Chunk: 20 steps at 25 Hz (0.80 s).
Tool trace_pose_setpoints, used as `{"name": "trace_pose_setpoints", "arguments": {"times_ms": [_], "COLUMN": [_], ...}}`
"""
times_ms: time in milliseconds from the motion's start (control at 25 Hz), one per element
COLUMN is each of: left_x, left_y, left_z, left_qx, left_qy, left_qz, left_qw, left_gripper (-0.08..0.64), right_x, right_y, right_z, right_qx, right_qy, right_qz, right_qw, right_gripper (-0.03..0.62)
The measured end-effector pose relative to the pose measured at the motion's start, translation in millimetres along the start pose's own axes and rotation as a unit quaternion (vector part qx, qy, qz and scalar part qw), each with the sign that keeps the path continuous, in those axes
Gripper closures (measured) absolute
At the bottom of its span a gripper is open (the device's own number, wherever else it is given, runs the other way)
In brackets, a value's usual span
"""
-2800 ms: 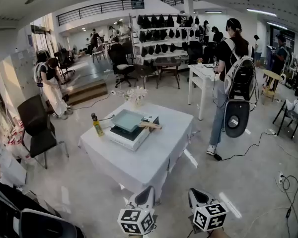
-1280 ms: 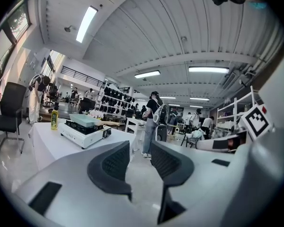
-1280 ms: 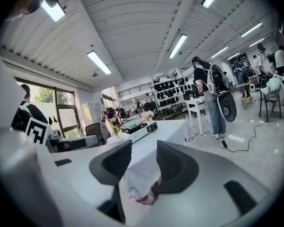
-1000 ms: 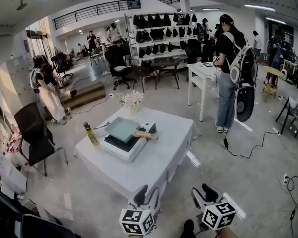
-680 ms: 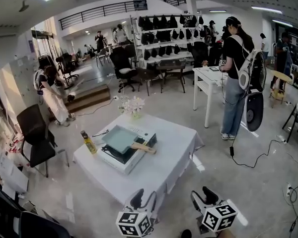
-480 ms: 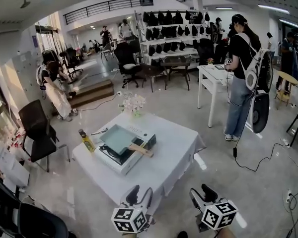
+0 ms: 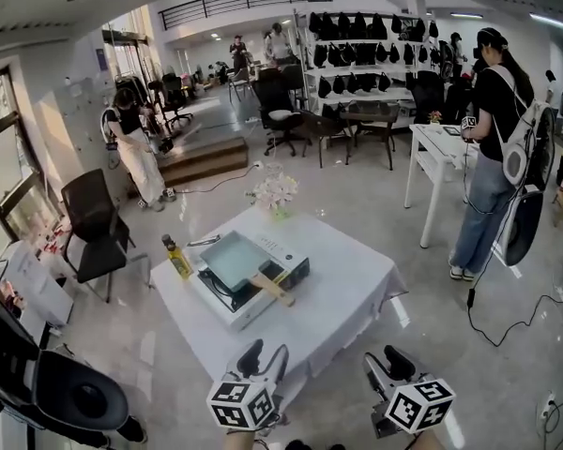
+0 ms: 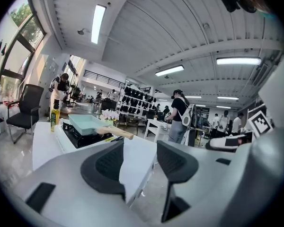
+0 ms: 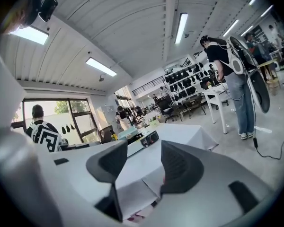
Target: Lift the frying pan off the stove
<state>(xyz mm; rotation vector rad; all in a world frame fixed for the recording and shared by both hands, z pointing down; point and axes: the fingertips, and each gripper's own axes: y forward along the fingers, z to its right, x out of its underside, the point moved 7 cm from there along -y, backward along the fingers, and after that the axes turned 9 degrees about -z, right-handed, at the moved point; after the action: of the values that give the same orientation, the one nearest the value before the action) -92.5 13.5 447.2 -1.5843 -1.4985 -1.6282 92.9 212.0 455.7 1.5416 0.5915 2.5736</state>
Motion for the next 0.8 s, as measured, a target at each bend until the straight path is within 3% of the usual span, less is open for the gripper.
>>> {"name": "trace_pose_setpoints", "arguments": {"times_ms": [280,800], "left_x": [-5.2,-30.4], "left_y": [21.1,81.8], "left_z": [-9.1,-65.5], "left_qx": [-0.017,-0.043], "left_qy": [-0.016,-0.058], "left_qz": [-0.008,0.007], "left_qw": [0.9997,0.9973], "left_gripper": [0.356,0.350], "right_x": [-13.2,-59.8], "right_y": [27.9,124.3], "right_z": [13.2,33.7], "right_qx": [-0.033,-0.068], "right_qy": [0.012,-0.006], "right_qz": [-0.010,-0.031], "right_qw": [0.999,0.997], "right_gripper": [0.385,0.385]}}
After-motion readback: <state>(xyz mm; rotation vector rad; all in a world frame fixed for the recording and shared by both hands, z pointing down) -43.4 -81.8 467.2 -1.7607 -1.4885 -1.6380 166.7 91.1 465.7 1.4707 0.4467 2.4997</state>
